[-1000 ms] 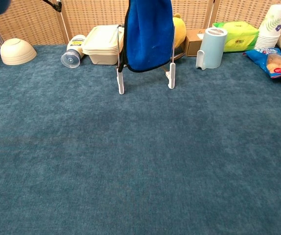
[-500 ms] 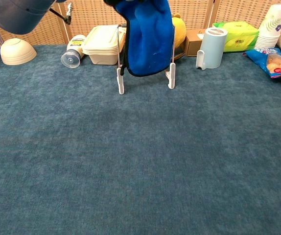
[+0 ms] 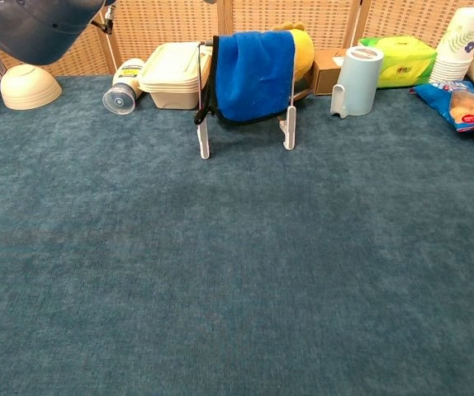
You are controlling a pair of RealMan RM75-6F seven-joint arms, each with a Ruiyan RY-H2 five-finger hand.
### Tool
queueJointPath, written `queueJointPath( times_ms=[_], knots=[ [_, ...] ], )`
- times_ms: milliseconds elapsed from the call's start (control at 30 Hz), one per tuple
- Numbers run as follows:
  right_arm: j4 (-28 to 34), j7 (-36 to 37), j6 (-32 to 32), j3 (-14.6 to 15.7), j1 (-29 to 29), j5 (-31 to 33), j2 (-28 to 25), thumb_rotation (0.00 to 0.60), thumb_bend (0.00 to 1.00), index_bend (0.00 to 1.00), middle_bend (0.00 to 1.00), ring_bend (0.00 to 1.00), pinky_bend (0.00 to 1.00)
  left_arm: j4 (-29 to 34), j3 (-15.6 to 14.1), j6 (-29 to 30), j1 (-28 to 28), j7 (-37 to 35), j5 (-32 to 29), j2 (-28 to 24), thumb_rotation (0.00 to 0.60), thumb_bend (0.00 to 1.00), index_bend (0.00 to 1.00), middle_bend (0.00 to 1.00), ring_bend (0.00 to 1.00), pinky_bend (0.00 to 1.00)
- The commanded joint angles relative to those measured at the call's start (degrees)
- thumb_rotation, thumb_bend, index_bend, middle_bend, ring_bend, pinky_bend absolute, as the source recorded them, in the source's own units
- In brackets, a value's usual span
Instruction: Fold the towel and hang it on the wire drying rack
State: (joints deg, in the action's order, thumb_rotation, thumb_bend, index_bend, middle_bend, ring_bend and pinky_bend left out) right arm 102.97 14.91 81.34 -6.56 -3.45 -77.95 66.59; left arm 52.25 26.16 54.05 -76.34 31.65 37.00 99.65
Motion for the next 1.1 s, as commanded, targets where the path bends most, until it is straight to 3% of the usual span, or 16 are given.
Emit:
queueJointPath(
  times_ms=[33,267,433,600,800,933,1100],
  knots=[
    [0.0,0.0,0.0,-0.1,0.0,-0.1,-0.1,0.6,0.35,0.15,0.05,0.0,0.0,3.0,1.1,1.1,1.3,-2.2,1.1,-1.3,0.6,0.11,0.0,0.0,0.0,0.0],
    [0.1,0.2,0.5,-0.5,-0.1,-0.7,-0.6,0.6,0.35,0.15,0.05,0.0,0.0,19.5,2.1,5.5,9.7,-9.8,3.1,-8.5,0.6,0.11,0.0,0.0,0.0,0.0],
    [-0.1,-0.1,0.9,-0.8,-0.2,-1.0,-0.8,0.6,0.35,0.15,0.05,0.0,0.0,33.7,0.3,7.8,17.8,-15.5,5.2,-15.0,0.6,0.11,0.0,0.0,0.0,0.0],
    [-0.1,-1.0,1.0,-1.5,-0.7,-1.2,-1.2,0.6,0.35,0.15,0.05,0.0,0.0,46.2,-5.2,12.6,26.8,-18.1,11.9,-22.6,0.6,0.11,0.04,0.01,0.0,0.0],
    [-0.1,-2.9,0.3,-2.1,-1.8,-1.4,-1.4,0.6,0.35,0.15,0.05,0.0,0.0,56.3,-10.9,16.0,35.9,-21.9,17.3,-30.8,0.6,0.11,0.08,0.02,0.0,0.0],
    [-0.2,-6.1,-0.4,-2.2,-2.8,-1.3,-1.3,0.6,0.35,0.15,0.05,0.0,0.0,61.1,-16.7,19.2,43.3,-25.5,23.1,-36.0,0.6,0.11,0.1,0.03,0.0,0.0],
    [-0.1,-11.3,0.0,-2.5,-3.3,-0.5,-0.7,0.6,0.35,0.15,0.05,0.0,0.0,61.7,-23.5,23.9,51.1,-28.4,32.5,-39.6,0.6,0.11,0.13,0.04,0.0,0.0]
  ],
)
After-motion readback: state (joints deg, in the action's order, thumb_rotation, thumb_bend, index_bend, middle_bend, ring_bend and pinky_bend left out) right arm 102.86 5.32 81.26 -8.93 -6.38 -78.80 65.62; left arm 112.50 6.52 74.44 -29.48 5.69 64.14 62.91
